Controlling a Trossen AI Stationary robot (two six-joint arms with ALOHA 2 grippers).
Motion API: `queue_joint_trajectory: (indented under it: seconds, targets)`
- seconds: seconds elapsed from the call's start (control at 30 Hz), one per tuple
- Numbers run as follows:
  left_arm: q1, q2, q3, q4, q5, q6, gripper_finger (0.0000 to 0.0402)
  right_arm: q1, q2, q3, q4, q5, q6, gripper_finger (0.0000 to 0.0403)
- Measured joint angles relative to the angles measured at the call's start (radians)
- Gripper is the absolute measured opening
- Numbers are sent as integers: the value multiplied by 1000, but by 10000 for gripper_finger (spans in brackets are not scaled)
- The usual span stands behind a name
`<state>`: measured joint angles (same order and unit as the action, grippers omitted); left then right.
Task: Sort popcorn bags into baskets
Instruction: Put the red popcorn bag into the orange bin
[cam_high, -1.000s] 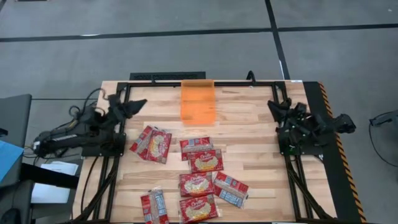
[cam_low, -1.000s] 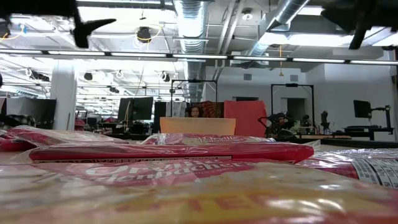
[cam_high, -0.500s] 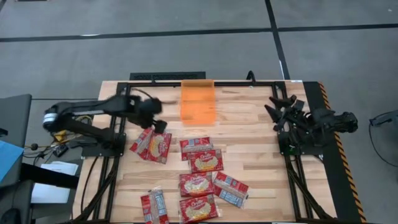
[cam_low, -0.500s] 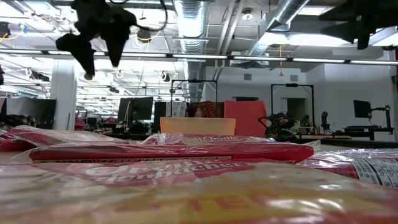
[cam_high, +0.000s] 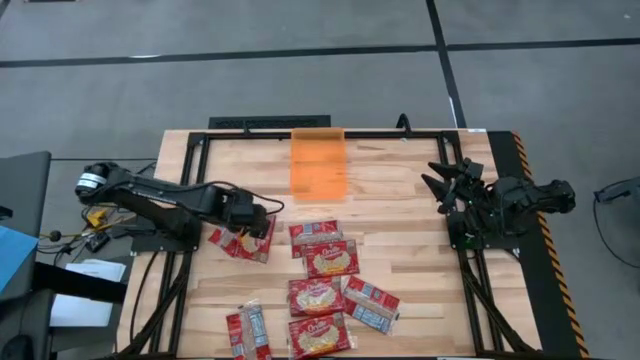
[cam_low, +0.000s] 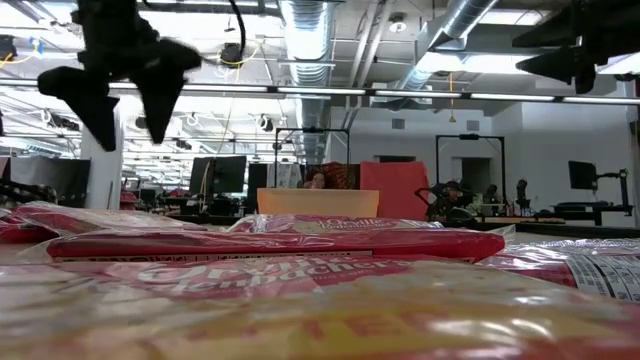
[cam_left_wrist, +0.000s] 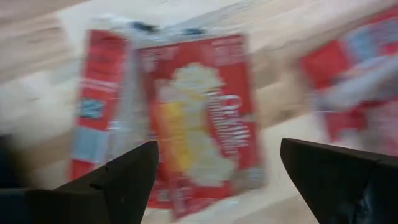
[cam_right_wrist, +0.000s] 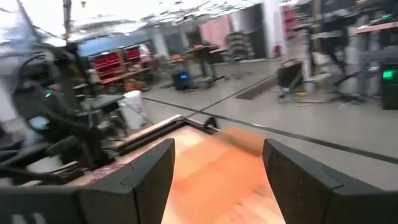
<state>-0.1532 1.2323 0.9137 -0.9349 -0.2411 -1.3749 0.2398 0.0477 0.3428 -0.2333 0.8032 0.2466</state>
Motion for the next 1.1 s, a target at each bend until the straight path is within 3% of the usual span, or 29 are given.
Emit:
queue_joint_trajectory:
  seconds: [0.1, 0.27, 0.4, 0.57, 0.83, 1.1]
  targets:
    - [-17, -71, -24, 129, -41, -5, 325, 0, 62, 0, 100, -63, -23, 270]
    - [-15, -157, -27, 235, -130, 58, 325, 0, 288, 76, 282, -108, -260, 270]
    - [-4, -191, -27, 242, -156, 83, 325, -15, 484, 215, 248, -109, -331, 270]
    - [-4, -194, -27, 235, -122, 111, 325, -38, 654, 406, 144, -201, -324, 270]
    - [-3, -202, -28, 242, -90, 220, 325, -35, 894, 637, -164, -231, -110, 270]
    - [-24, -230, -28, 241, 7, 370, 325, 4, 1149, 656, -316, -258, 211, 270]
